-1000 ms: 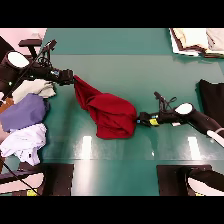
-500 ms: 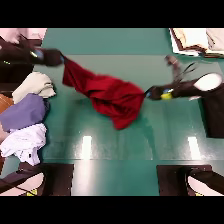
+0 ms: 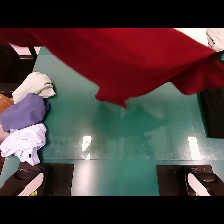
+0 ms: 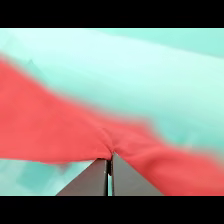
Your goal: Fold the shirts.
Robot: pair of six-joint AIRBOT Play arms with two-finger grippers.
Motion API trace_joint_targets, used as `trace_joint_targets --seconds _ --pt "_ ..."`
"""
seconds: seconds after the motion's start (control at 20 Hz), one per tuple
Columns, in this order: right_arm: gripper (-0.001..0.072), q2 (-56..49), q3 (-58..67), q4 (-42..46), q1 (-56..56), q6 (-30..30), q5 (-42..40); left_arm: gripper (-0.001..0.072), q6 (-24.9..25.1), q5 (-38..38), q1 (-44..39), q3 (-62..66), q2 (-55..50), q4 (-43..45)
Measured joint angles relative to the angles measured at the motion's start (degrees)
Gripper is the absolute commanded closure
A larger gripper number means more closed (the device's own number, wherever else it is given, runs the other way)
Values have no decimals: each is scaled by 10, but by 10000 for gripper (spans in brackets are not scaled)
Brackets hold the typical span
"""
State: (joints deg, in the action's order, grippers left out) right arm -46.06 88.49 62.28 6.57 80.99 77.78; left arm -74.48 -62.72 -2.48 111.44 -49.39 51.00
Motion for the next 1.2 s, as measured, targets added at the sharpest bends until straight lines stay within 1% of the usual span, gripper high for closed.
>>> trace_joint_targets --seconds 0.15,0.3,0.45,0.55,0.7,0.75,0.8,0.85,0.9,0.95,1.1,1.2 --pt "691 -3 25 3 -22 23 33 684 -3 1 0 23 -5 40" --pt "690 -45 31 3 -24 46 73 683 -19 -8 0 16 -52 103" --pt "690 -118 2 10 -5 57 90 682 -28 -22 0 -7 -135 129" --pt "690 -176 -32 12 12 60 86 682 -31 -40 0 -27 -209 139" --pt "688 -269 -67 10 28 52 44 681 -34 -62 0 -46 -320 143" --pt "618 -297 -69 9 29 49 33 678 -34 -69 0 -49 -355 143" --pt "381 -325 -66 5 29 45 22 485 -35 -75 0 -52 -383 144" --pt "256 -350 -58 0 25 42 16 195 -39 -78 0 -53 -408 145" --pt "257 -373 -45 -7 19 38 10 135 -43 -82 0 -54 -424 146" --pt "259 -390 -30 -19 12 37 10 166 -49 -86 0 -55 -436 148" --pt "260 -415 6 -51 -16 26 14 162 -57 -115 8 -56 -447 148" --pt "260 -402 -3 -62 -31 17 24 163 -62 -149 17 -68 -437 149"
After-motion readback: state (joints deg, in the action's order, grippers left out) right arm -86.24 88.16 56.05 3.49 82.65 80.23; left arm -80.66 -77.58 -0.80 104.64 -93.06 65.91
